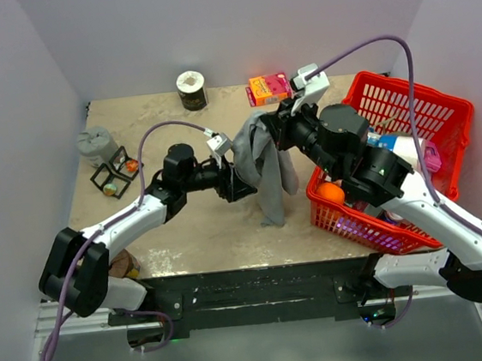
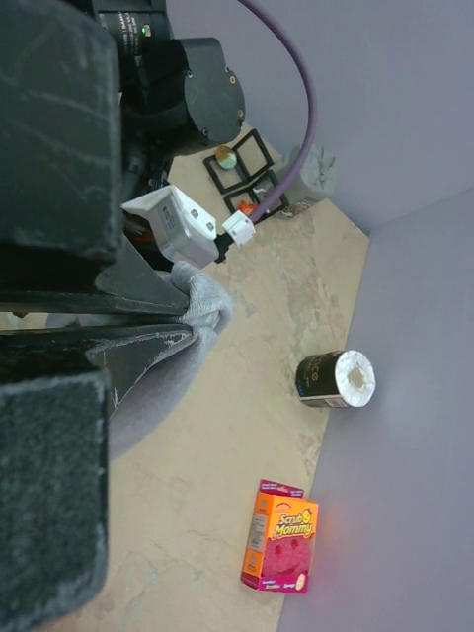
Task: Pin the brooch onto the clothing
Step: Adjust the crumpled clothing at the center of the board.
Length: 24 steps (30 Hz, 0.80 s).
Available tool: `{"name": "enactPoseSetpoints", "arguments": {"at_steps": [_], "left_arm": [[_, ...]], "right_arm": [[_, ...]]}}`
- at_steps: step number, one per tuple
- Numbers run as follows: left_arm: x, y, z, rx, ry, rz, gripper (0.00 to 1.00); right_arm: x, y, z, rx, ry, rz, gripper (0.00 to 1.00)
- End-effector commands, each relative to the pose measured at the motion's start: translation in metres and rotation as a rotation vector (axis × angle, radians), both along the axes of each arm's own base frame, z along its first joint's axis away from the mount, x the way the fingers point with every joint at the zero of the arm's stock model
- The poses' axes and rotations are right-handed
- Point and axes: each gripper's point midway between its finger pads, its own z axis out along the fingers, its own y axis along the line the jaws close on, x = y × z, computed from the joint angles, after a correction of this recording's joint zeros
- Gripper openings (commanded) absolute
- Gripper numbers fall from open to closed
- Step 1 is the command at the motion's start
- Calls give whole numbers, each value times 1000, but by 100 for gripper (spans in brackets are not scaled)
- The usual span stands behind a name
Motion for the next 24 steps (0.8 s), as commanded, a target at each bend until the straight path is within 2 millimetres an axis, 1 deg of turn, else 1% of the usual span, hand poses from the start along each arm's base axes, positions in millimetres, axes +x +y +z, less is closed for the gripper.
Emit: {"name": "enactPoseSetpoints", "arguments": {"at_steps": [1, 3, 4, 5, 6, 7, 8, 9, 10, 11, 13, 14, 16, 17, 18, 19, 20, 21, 22, 24], "left_arm": [[10, -17, 36, -84, -69, -4, 55], [10, -16, 35, -86, -69, 3, 46], [10, -15, 36, -90, -66, 8, 35], [10, -15, 44, -111, -88, 12, 31], [8, -14, 45, -120, -92, 13, 26], [6, -13, 50, -134, -99, 14, 14], [4, -11, 61, -157, -128, 16, 8], [4, -10, 66, -166, -141, 27, 2], [4, -8, 72, -180, -149, 38, 0], [1, -6, 86, -204, -187, 46, 0], [1, -1, 101, -219, -239, 64, 0], [-2, 5, 115, -228, -274, 78, 0], [5, 17, 133, -225, -340, 146, 0], [2, 25, 144, -225, -370, 171, 0], [7, 34, 153, -224, -395, 221, 0], [13, 44, 159, -215, -424, 260, 0], [11, 54, 165, -210, -439, 287, 0], [14, 62, 166, -201, -445, 312, 0], [22, 76, 165, -182, -457, 355, 0], [27, 94, 157, -139, -444, 416, 0]], "right_arm": [[-6, -11, 20, 62, -43, -17, 0], [-5, -14, 19, 54, -42, -29, 0], [-4, -15, 17, 43, -37, -35, 0], [-5, -16, 16, 39, -35, -41, 0], [-5, -18, 15, 39, -35, -47, 0], [-5, -19, 12, 34, -31, -50, 0], [-6, -20, 10, 30, -28, -52, 0], [-5, -22, 8, 32, -24, -59, 0], [-6, -23, 4, 30, -18, -60, 0], [-7, -24, 2, 27, -16, -63, 0], [-6, -26, -6, 10, -3, -75, 0], [-6, -27, -7, 5, 0, -81, 0], [-3, -32, -14, -20, 13, -113, 0], [-3, -33, -17, -33, 18, -114, 0], [-2, -34, -20, -44, 23, -125, 0], [0, -36, -27, -66, 33, -138, 0], [2, -36, -32, -83, 42, -149, 0], [2, -37, -37, -95, 50, -153, 0], [3, -37, -45, -112, 63, -156, 0], [6, -34, -60, -141, 92, -161, 0]]}}
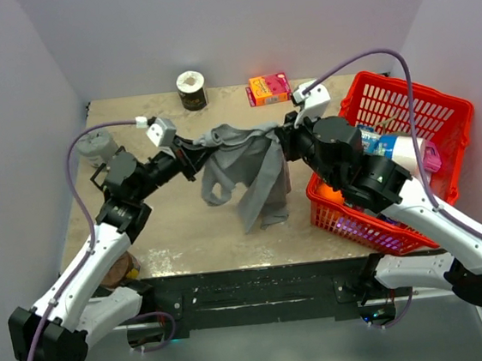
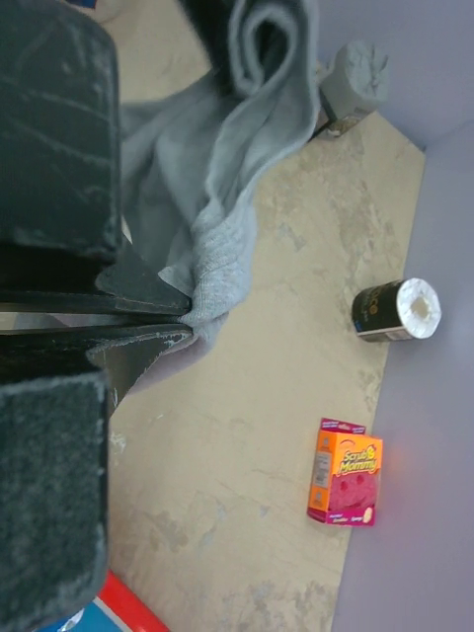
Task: Pin the brooch onto the clothing
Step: Adjust the crumpled clothing at the center of the board.
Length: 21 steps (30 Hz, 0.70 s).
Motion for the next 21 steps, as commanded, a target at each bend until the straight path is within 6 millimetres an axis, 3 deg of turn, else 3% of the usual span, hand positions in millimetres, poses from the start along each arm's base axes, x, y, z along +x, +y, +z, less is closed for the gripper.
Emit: {"name": "enactPoseSetpoints", "arguments": {"at_steps": [1, 5, 8, 9, 10, 15, 21], "left_arm": [[28, 49, -2, 68, -32, 219, 0], [35, 68, -44, 158, 26, 327, 0], [42, 76, -74, 247, 100, 372, 0], [47, 80, -73, 262, 99, 400, 0], [50, 83, -76, 284, 104, 415, 0], [53, 85, -93, 342, 157, 421, 0], [55, 86, -98, 360, 175, 423, 0]], "right_arm": [[6, -4, -34, -61, 56, -54, 1], [12, 5, -78, -92, 132, -69, 14], [16, 13, -115, -111, 202, -84, 40], [15, 17, -124, -110, 223, -73, 54], [14, 22, -142, -114, 261, -67, 58], [2, 35, -188, -108, 360, -7, 69], [-10, 49, -219, -125, 404, 37, 72]]}}
